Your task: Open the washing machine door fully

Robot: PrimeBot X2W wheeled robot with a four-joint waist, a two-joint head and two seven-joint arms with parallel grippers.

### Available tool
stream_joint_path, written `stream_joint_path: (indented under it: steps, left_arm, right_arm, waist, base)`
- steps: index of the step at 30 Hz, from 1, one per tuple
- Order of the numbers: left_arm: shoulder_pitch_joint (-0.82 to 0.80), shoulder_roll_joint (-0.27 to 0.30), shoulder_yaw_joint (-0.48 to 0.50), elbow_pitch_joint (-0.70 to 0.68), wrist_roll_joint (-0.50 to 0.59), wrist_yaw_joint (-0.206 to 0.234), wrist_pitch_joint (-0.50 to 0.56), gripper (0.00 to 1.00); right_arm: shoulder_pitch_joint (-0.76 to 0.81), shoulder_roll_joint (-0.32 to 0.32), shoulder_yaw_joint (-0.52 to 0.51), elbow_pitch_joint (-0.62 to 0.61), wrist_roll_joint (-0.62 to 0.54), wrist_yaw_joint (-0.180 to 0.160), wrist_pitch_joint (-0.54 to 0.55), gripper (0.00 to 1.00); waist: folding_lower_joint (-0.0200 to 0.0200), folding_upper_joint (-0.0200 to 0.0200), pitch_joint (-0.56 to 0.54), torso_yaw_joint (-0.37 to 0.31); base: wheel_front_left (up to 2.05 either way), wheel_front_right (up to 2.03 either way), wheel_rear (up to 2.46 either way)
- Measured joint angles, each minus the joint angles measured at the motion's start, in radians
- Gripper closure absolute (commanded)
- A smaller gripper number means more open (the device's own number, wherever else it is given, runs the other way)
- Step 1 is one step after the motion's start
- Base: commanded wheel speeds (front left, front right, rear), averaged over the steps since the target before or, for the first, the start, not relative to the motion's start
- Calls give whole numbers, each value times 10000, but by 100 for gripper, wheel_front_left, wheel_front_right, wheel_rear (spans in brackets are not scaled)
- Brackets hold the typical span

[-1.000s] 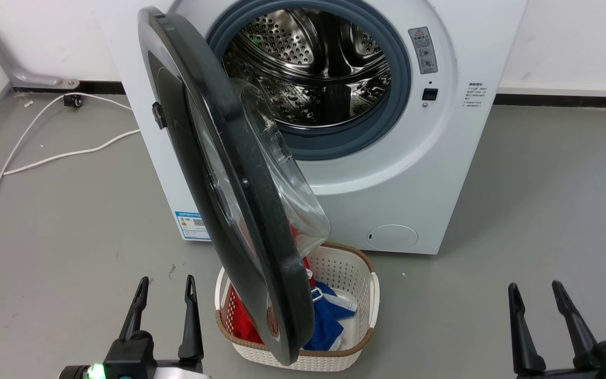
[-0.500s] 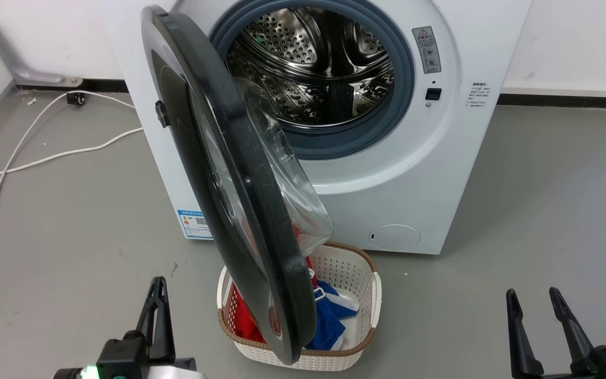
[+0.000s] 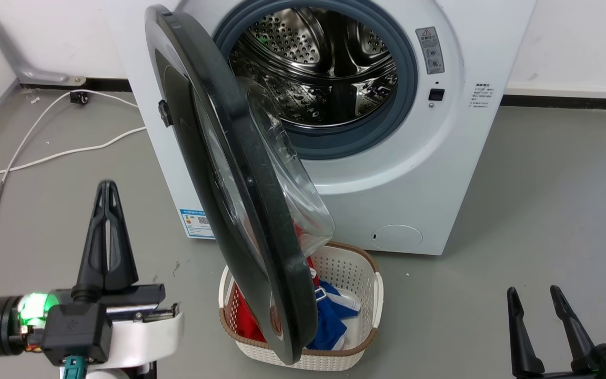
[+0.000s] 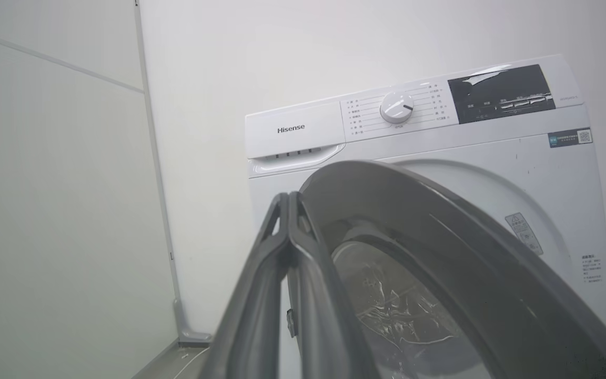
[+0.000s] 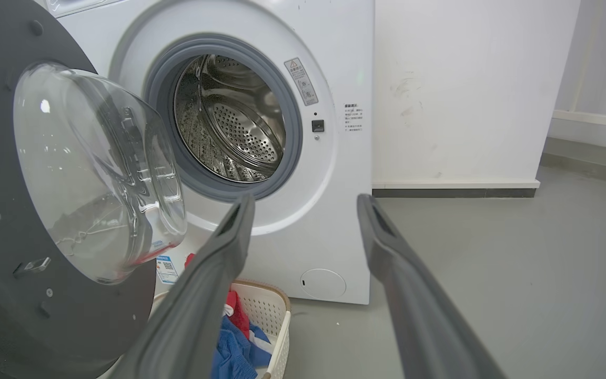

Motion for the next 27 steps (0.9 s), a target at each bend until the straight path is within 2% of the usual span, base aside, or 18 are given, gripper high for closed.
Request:
stream_joint_path:
  steps: [5, 13, 21, 27]
  left_arm:
    - [-451, 247, -520, -1066, 330, 59, -2, 100]
    - [-1290, 489, -1979, -1983, 690, -305, -2, 100]
    - [-1802, 405, -3639, -2251, 878, -811, -2, 100]
    - [-1824, 107, -5064, -1822, 750, -1223, -2, 100]
  right_arm:
    - [-9, 2, 23, 23, 4, 0, 0, 0]
    - [-42, 2, 65, 59, 4, 0, -2, 0]
    - [-42, 2, 102, 84, -2, -2, 0, 0]
    - [-41, 2, 109, 84, -36, -2, 0, 0]
  waist:
    - [0, 0, 31, -35]
    - [0, 0, 25, -61]
    - [1, 0, -3, -137]
    - [0, 0, 0, -168]
  base:
    - [0, 0, 0]
    - [0, 0, 0]
    - [0, 0, 0]
    - [0, 0, 0]
